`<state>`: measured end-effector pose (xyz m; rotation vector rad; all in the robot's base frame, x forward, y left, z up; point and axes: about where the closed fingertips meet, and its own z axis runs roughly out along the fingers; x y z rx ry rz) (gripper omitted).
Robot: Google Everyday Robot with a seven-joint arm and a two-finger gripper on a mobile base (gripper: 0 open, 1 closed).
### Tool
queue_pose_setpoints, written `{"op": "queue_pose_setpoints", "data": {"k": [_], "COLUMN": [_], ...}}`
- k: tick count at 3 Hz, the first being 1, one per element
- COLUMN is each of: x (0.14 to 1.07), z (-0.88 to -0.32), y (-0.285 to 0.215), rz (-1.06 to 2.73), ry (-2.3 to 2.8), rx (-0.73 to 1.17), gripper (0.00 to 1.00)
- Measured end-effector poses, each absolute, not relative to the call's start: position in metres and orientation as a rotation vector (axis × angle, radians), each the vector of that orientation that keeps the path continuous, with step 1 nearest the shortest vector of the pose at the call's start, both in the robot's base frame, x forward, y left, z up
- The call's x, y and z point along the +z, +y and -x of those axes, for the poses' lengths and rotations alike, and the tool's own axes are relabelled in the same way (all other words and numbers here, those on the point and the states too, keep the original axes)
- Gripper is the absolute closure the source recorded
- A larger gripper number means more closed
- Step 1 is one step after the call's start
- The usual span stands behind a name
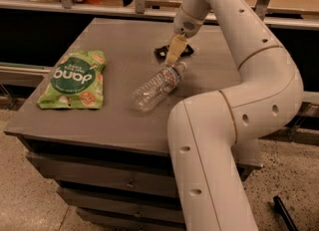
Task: Move rxbar chocolate near green rice chip bag
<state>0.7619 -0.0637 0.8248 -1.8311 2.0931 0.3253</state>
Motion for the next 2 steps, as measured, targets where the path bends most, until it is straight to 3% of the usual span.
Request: {"op": "queue_pose_setpoints", "data": {"k": [1, 2], "x": [0.8253, 0.8319], "z": [-0.7604, -0.7604], "y": [-0.0642, -0.0642], "rz": [1.839, 1.839], "ry": [2.089, 2.089], "rx": [0.333, 0.333], "gripper": [0.69, 0.92]}}
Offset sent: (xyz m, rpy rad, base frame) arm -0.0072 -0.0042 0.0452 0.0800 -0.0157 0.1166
